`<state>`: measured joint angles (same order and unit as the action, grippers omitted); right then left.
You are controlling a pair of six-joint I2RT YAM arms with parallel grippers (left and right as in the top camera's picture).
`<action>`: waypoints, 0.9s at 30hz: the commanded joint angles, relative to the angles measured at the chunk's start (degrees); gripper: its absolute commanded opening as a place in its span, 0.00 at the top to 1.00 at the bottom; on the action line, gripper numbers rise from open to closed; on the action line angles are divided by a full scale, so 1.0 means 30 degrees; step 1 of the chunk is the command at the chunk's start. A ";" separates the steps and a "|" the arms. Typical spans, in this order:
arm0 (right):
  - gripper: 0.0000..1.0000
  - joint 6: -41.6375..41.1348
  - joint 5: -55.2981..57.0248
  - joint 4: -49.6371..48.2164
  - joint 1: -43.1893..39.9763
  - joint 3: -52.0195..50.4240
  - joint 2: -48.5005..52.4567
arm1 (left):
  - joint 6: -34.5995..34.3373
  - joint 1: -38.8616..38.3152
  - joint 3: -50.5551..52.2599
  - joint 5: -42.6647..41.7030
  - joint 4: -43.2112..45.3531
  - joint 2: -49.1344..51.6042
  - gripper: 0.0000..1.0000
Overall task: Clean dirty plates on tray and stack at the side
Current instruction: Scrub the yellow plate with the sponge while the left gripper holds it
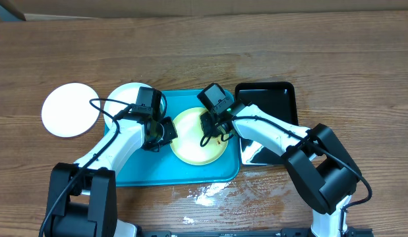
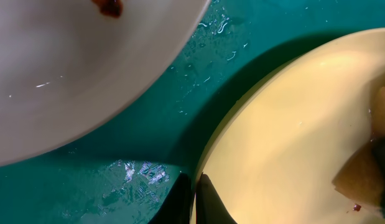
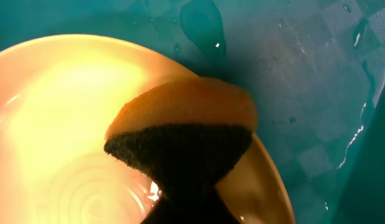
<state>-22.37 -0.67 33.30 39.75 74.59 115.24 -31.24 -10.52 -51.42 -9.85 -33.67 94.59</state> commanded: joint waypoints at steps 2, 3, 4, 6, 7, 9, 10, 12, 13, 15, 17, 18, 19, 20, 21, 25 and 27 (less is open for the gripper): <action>0.94 -0.1333 -0.0306 0.0656 0.0080 -0.0503 0.0597 | -0.0539 -0.0131 -0.0270 0.0335 0.0255 0.0197 0.96; 0.94 -0.1574 -0.0306 0.0678 0.0080 -0.0503 0.0597 | -0.0539 -0.0131 -0.0270 0.0335 0.0255 0.0197 0.96; 0.94 -0.2033 -0.0306 0.0714 0.0080 -0.0561 0.0597 | -0.0539 -0.0131 -0.0270 0.0328 0.0255 0.0197 0.96; 0.94 -0.2419 -0.0291 0.0787 0.0080 -0.0656 0.0597 | -0.0539 -0.0131 -0.0270 0.0335 0.0255 0.0197 0.96; 0.94 -0.2681 -0.0204 0.0882 0.0080 -0.0699 0.0597 | -0.0539 -0.0131 -0.0270 0.0335 0.0255 0.0197 0.96; 0.94 -0.3155 -0.0160 0.1093 0.0080 -0.0743 0.0597 | -0.0546 -0.0131 -0.0270 0.0335 0.0255 0.0197 0.96; 0.94 -0.3351 -0.0175 0.1166 0.0080 -0.0743 0.0597 | -0.0546 -0.0131 -0.0270 0.0328 0.0255 0.0197 0.96; 0.94 -0.3650 -0.0248 0.1304 0.0080 -0.0743 0.0597 | -0.0546 -0.0131 -0.0270 0.0335 0.0284 0.0197 0.96; 0.94 -0.3723 -0.0255 0.1377 0.0080 -0.0743 0.0597 | -0.0546 -0.0131 -0.0270 0.0328 0.0313 0.0197 0.96; 0.94 -0.4495 -0.0255 0.1676 0.0080 -0.0743 0.0597 | -0.0641 -0.0131 -0.0270 0.0328 0.0328 0.0197 0.96; 0.94 -0.5377 -0.0255 0.2186 0.0087 -0.0743 0.0597 | -0.0743 -0.0131 -0.0270 0.0328 0.0379 0.0197 0.96; 0.94 -0.5632 -0.0255 0.2237 0.0087 -0.0750 0.0597 | -0.0750 -0.0131 -0.0270 0.0328 0.0386 0.0197 0.96; 0.94 -0.5712 -0.0335 0.2237 0.0087 -0.0750 0.0597 | -0.0758 -0.0131 -0.0270 0.0328 0.0401 0.0197 0.96; 0.94 -0.5843 -0.0423 0.2244 0.0080 -0.0750 0.0597 | -0.0758 -0.0131 -0.0270 0.0328 0.0408 0.0197 0.96; 0.94 -0.6033 -0.0481 0.2310 0.0080 -0.0750 0.0597 | -0.0787 -0.0131 -0.0270 0.0328 0.0408 0.0197 0.96; 0.94 -0.6717 -0.0911 0.2586 0.0087 -0.0750 0.0597 | -0.0882 -0.0131 -0.0270 0.0328 0.0423 0.0197 0.96; 0.94 -0.7329 -0.0896 0.2812 0.0080 -0.0750 0.0597 | -0.0882 -0.0131 -0.0270 0.0321 0.0452 0.0197 0.96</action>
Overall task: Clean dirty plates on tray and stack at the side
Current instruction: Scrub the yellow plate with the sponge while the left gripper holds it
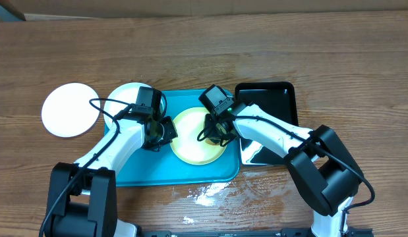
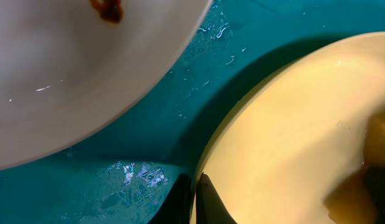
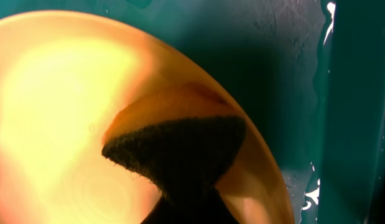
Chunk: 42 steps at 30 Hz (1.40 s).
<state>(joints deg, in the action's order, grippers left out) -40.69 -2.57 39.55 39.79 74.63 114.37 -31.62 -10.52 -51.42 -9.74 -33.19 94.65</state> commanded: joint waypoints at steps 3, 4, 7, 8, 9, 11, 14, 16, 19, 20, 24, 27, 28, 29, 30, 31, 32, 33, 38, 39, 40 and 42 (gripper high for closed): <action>0.94 -0.2390 -0.0561 0.1020 0.0066 -0.0765 0.0889 | -0.0758 -0.0131 -0.0270 0.0291 0.0291 0.0175 0.96; 0.94 -0.2543 -0.1224 0.0969 0.0066 -0.0765 0.0889 | -0.0758 -0.0131 -0.0270 0.0291 0.0299 0.0175 0.96; 0.94 -0.2528 -0.3716 0.0969 0.0066 -0.0765 0.0889 | -0.0765 -0.0131 -0.0270 0.0291 0.0313 0.0175 0.96; 0.94 -0.2535 -0.3942 0.1107 0.0066 -0.0765 0.0889 | -0.0765 -0.0131 -0.0270 0.0291 0.0335 0.0175 0.96; 0.93 -0.2543 -0.4051 0.1311 0.0066 -0.0765 0.0889 | -0.0765 -0.0131 -0.0270 0.0284 0.0364 0.0175 0.96; 0.94 -0.2732 -0.4044 0.1654 0.0066 -0.0765 0.0889 | -0.0765 -0.0131 -0.0270 0.0284 0.0379 0.0175 0.96; 0.94 -0.3417 -0.4182 0.1508 -0.0525 -0.0765 0.0889 | -0.0758 -0.0131 -0.0270 0.0277 0.0364 0.0175 0.96; 0.94 -0.3453 -0.4932 0.1523 -0.1158 -0.0765 0.0889 | -0.0758 -0.0131 -0.0270 0.0233 0.0357 0.0175 0.96; 0.96 -0.3453 -0.5056 0.1180 -0.2047 -0.0765 0.0889 | -0.0765 -0.0131 -0.0270 0.0233 0.0372 0.0175 0.96; 0.96 -0.3410 -0.5231 0.0765 -0.2302 -0.0765 0.0889 | -0.0765 -0.0131 -0.0270 0.0233 0.0379 0.0175 0.96; 0.96 -0.2521 -0.8990 -0.1049 -0.3577 -0.0525 0.0889 | -0.0758 -0.0131 -0.0270 0.0233 0.0372 0.0175 0.96; 0.96 -0.2565 -1.0389 -0.0947 -0.4146 0.0015 0.0882 | -0.0765 -0.0131 -0.0270 0.0219 0.0372 0.0175 0.96; 0.96 -0.2477 -1.0491 -0.0765 -0.4262 0.0321 0.0867 | -0.0765 -0.0131 -0.0270 0.0226 0.0364 0.0175 0.96; 0.96 -0.2397 -1.0469 -0.0444 -0.4313 0.0765 0.0780 | -0.0765 -0.0131 -0.0270 0.0226 0.0364 0.0175 0.96; 0.96 -0.2346 -1.0469 -0.0379 -0.4320 0.0925 0.0736 | -0.0765 -0.0131 -0.0270 0.0226 0.0364 0.0175 0.96; 0.96 -0.2339 -1.0265 -0.0015 -0.4320 0.1450 0.0532 | -0.0838 -0.0131 -0.0270 0.0226 0.0364 0.0175 0.96; 0.96 -0.2280 -0.9967 0.0219 -0.4306 0.1770 0.0415 | -0.1056 -0.0131 -0.0270 0.0226 0.0350 0.0175 0.96; 0.96 -0.2295 -0.9588 0.0510 -0.4262 0.1974 0.0342 | -0.1260 -0.0131 -0.0270 0.0219 0.0291 0.0175 0.96; 0.96 -0.2280 -0.7169 0.1443 -0.4175 0.1945 0.0350 | -0.1253 -0.0131 -0.0270 0.0226 0.0284 0.0175 0.96; 0.96 -0.2280 -0.6827 0.1443 -0.4131 0.1945 0.0350 | -0.1253 -0.0131 -0.0270 0.0233 0.0284 0.0175 0.96; 0.96 -0.2288 -0.6426 0.1443 -0.3978 0.1931 0.0350 | -0.1253 -0.0131 -0.0270 0.0233 0.0284 0.0175 0.96; 0.96 -0.2302 -0.5676 0.1501 -0.3643 0.1931 0.0350 | -0.1253 -0.0131 -0.0270 0.0233 0.0284 0.0175 0.96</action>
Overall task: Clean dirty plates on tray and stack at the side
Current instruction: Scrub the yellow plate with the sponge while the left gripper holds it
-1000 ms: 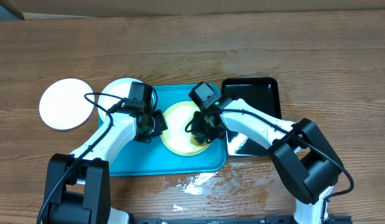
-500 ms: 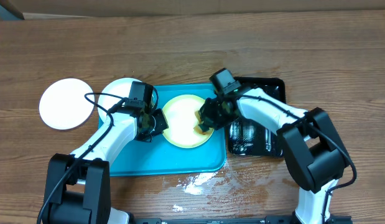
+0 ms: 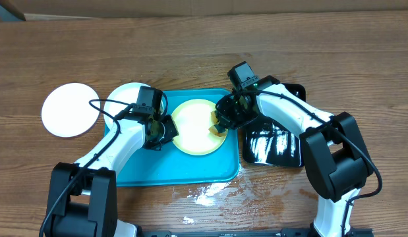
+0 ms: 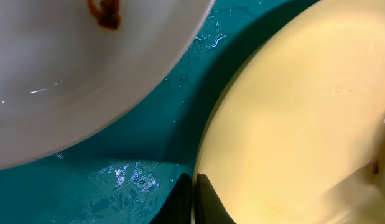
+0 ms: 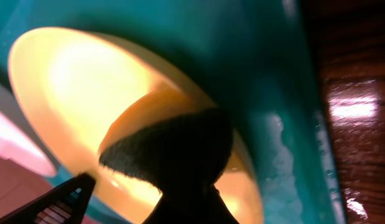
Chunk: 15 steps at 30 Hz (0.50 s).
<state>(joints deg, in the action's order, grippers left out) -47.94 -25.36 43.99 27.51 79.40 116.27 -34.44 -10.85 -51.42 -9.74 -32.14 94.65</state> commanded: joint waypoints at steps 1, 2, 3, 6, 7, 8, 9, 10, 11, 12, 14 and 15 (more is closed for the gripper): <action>0.96 0.0036 0.2630 0.0058 0.0750 0.0342 -0.0284 | -0.0313 -0.0022 -0.0270 0.0233 -0.0066 0.0175 0.96; 0.96 -0.0015 0.2871 0.0087 0.0867 0.0342 -0.0284 | -0.0321 -0.0022 -0.0270 0.0233 -0.0058 0.0175 0.96; 0.96 -0.0095 0.3198 0.0124 0.1086 0.0335 -0.0284 | -0.0321 -0.0022 -0.0270 0.0233 -0.0058 0.0175 0.96; 0.96 -0.0452 0.3570 0.0175 0.1523 0.0233 -0.0255 | -0.0313 -0.0022 -0.0270 0.0233 -0.0066 0.0175 0.96; 0.96 -0.0692 0.3599 0.0240 0.1566 0.0189 -0.0248 | -0.0313 -0.0022 -0.0270 0.0233 -0.0066 0.0175 0.96; 0.96 -0.1078 0.3592 0.0328 0.1574 0.0080 -0.0226 | -0.0313 -0.0022 -0.0270 0.0233 -0.0073 0.0175 0.96; 0.96 -0.1581 0.3570 0.0342 0.1559 -0.0168 -0.0211 | -0.0321 -0.0022 -0.0270 0.0233 -0.0087 0.0175 0.96; 0.96 -0.1858 0.3424 0.0284 0.1559 -0.0342 -0.0197 | -0.0313 -0.0022 -0.0270 0.0233 -0.0095 0.0175 0.96; 0.96 -0.2193 0.3169 0.0153 0.1559 -0.0532 -0.0189 | -0.0321 -0.0022 -0.0270 0.0233 -0.0087 0.0175 0.96; 0.96 -0.2382 0.2637 -0.0117 0.1559 -0.0707 -0.0175 | -0.0321 -0.0022 -0.0270 0.0233 -0.0073 0.0175 0.96; 0.96 -0.2696 0.2047 -0.0291 0.1559 -0.0750 -0.0175 | -0.0321 -0.0022 -0.0270 0.0233 -0.0066 0.0175 0.96; 0.96 -0.2710 0.1778 -0.0444 0.1566 -0.0750 -0.0175 | -0.0313 -0.0022 -0.0270 0.0233 -0.0073 0.0175 0.96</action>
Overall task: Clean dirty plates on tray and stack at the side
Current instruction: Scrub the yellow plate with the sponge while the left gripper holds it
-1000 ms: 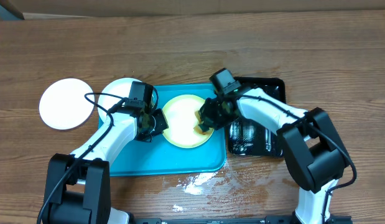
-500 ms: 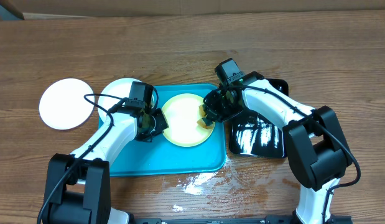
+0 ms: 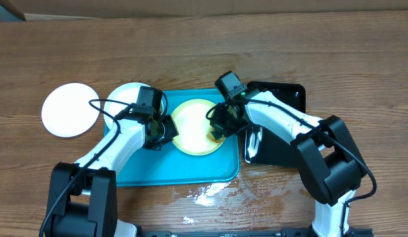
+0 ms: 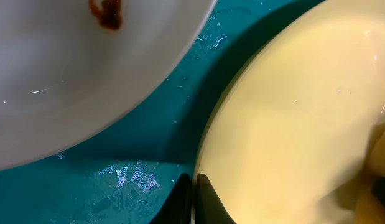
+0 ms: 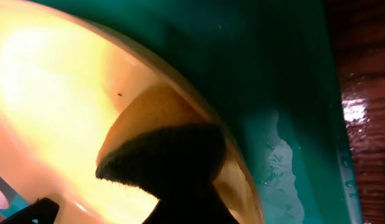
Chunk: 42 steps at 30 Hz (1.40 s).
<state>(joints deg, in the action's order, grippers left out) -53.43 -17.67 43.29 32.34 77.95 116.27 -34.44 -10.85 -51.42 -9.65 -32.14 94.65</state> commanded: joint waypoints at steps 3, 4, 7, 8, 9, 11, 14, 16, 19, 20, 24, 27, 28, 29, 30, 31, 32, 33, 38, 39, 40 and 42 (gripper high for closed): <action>0.96 -0.1523 -0.1013 -0.0168 -0.0051 -0.0270 -0.0175 | -0.0313 -0.0022 -0.0270 0.0204 -0.0131 0.0175 0.96; 0.96 -0.1705 -0.1005 -0.0117 -0.0044 -0.0270 -0.0175 | -0.0313 -0.0022 -0.0270 0.0204 -0.0146 0.0175 0.96; 0.96 -0.1960 -0.1421 -0.0175 -0.0051 -0.0270 -0.0175 | -0.0313 -0.0015 -0.0270 0.0211 -0.0168 0.0175 0.96; 0.96 -0.2222 -0.1421 -0.0211 -0.0051 -0.0270 -0.0175 | -0.0313 -0.0022 -0.0270 0.0211 -0.0160 0.0175 0.96; 0.96 -0.2295 -0.1508 -0.0393 -0.0051 -0.0270 -0.0175 | -0.0313 -0.0015 -0.0270 0.0211 -0.0153 0.0175 0.96; 0.96 -0.2361 -0.1778 -0.0328 -0.0051 -0.0270 -0.0175 | -0.0313 -0.0015 -0.0270 0.0219 -0.0138 0.0175 0.96; 0.96 -0.2361 -0.1836 -0.0226 -0.0051 -0.0270 -0.0175 | -0.0313 -0.0015 -0.0270 0.0219 -0.0138 0.0175 0.96; 0.96 -0.2361 -0.1865 -0.0437 -0.0168 -0.0270 -0.0175 | -0.0313 -0.0015 -0.0270 0.0211 -0.0146 0.0175 0.96; 0.96 -0.2346 -0.3024 -0.0466 -0.0525 -0.0262 -0.0175 | -0.0321 -0.0015 -0.0270 0.0211 -0.0138 0.0175 0.96; 0.96 -0.2346 -0.3162 -0.0342 -0.0532 -0.0262 -0.0175 | -0.0321 -0.0015 -0.0270 0.0211 -0.0138 0.0175 0.96; 0.96 -0.2382 -0.3140 0.0546 -0.0525 -0.0262 -0.0175 | -0.0321 -0.0015 -0.0270 0.0211 -0.0146 0.0175 0.96; 0.96 -0.3308 -0.3155 0.0765 -0.0517 -0.0270 -0.0175 | -0.0321 -0.0015 -0.0270 0.0211 -0.0138 0.0175 0.96; 0.96 -0.3475 -0.3155 0.0758 -0.0517 -0.0270 -0.0175 | -0.0321 -0.0007 -0.0270 0.0211 -0.0138 0.0175 0.96; 0.96 -0.3716 -0.3147 0.0758 -0.0401 -0.0270 -0.0175 | -0.0321 -0.0015 -0.0270 0.0211 -0.0138 0.0175 0.96; 0.96 -0.3716 -0.3147 0.0758 -0.0277 -0.0270 -0.0175 | -0.0321 -0.0015 -0.0270 0.0211 -0.0138 0.0175 0.96; 0.96 -0.3759 -0.3147 0.0758 -0.0153 -0.0270 -0.0175 | -0.0321 -0.0015 -0.0270 0.0211 -0.0138 0.0175 0.96; 0.96 -0.3796 -0.3147 0.0729 -0.0036 -0.0270 -0.0175 | -0.0321 -0.0015 -0.0270 0.0211 -0.0138 0.0175 0.96; 0.96 -0.3789 -0.3147 0.0663 0.0051 -0.0270 -0.0175 | -0.0321 -0.0015 -0.0270 0.0211 -0.0138 0.0175 0.96; 0.96 -0.4167 -0.3286 0.0444 0.0430 -0.0270 -0.0175 | -0.0313 -0.0015 -0.0270 0.0211 -0.0131 0.0175 0.96; 0.96 -0.4277 -0.3577 0.0321 0.0481 -0.0270 -0.0175 | -0.0313 -0.0015 -0.0270 0.0211 -0.0138 0.0175 0.96; 0.96 -0.4284 -0.4175 0.0058 0.0510 -0.0270 -0.0175 | -0.0313 -0.0015 -0.0270 0.0211 -0.0138 0.0175 0.96; 0.96 -0.4284 -0.4947 -0.0335 0.0612 -0.0270 -0.0175 | -0.0321 -0.0015 -0.0270 0.0211 -0.0138 0.0175 0.96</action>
<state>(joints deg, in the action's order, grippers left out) -65.17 -28.25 43.42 33.47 77.54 116.27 -34.44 -10.85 -51.42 -9.61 -32.56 94.65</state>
